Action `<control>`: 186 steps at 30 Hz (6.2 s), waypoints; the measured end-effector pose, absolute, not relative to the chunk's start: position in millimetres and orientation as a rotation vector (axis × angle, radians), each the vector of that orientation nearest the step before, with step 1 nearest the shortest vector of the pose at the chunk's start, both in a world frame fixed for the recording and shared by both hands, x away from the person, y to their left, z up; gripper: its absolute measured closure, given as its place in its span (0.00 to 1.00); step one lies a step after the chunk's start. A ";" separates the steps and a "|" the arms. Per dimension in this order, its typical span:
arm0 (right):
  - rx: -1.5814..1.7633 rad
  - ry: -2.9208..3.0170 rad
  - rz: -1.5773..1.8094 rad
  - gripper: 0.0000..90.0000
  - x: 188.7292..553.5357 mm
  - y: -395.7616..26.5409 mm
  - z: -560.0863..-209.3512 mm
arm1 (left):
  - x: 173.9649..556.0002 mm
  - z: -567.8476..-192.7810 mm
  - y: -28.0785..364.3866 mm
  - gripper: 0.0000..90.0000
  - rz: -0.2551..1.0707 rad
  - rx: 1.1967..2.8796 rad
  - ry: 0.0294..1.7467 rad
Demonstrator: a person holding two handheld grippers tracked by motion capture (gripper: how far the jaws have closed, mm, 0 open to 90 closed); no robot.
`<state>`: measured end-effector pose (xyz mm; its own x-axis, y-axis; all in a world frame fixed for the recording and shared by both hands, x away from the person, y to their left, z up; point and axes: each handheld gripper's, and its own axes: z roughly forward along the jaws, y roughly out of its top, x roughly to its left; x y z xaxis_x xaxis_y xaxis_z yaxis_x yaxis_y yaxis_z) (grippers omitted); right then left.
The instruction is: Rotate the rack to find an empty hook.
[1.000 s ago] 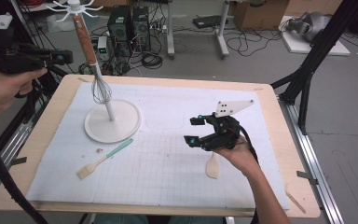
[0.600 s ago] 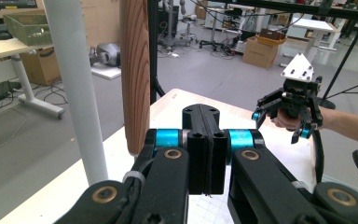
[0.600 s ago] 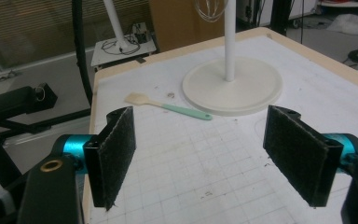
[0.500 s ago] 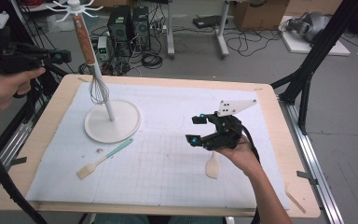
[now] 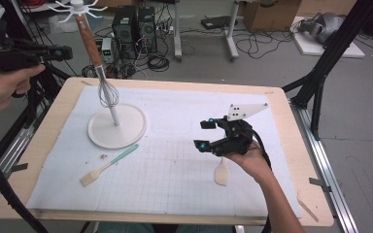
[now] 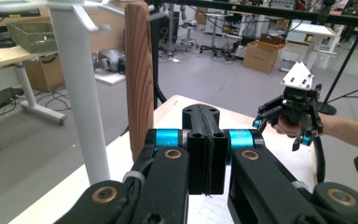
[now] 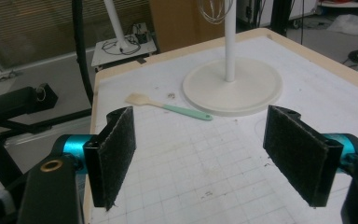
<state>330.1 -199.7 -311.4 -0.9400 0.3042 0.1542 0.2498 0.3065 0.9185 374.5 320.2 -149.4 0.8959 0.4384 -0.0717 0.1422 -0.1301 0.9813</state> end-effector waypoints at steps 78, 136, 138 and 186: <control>0.527 2.520 1.738 0.27 332.9 -202.5 -311.8 | 386.4 -114.8 324.7 0.99 0.327 1.622 0.474; 0.526 2.527 1.746 0.27 331.8 -201.0 -317.6 | 387.5 -116.1 298.5 0.99 0.381 1.575 0.528; 0.527 2.526 1.747 0.27 331.5 -201.2 -317.4 | 386.4 -115.4 300.4 0.99 0.390 1.579 0.529; 0.548 2.483 1.756 0.27 333.0 -213.2 -311.2 | 372.7 -121.7 342.1 0.92 0.421 1.558 0.571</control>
<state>333.0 -213.2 -311.2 -0.9357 0.3141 0.1604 0.2559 0.2918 0.9216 372.7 342.1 -121.7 0.8042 0.5896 -0.0751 0.1031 -0.0139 0.9946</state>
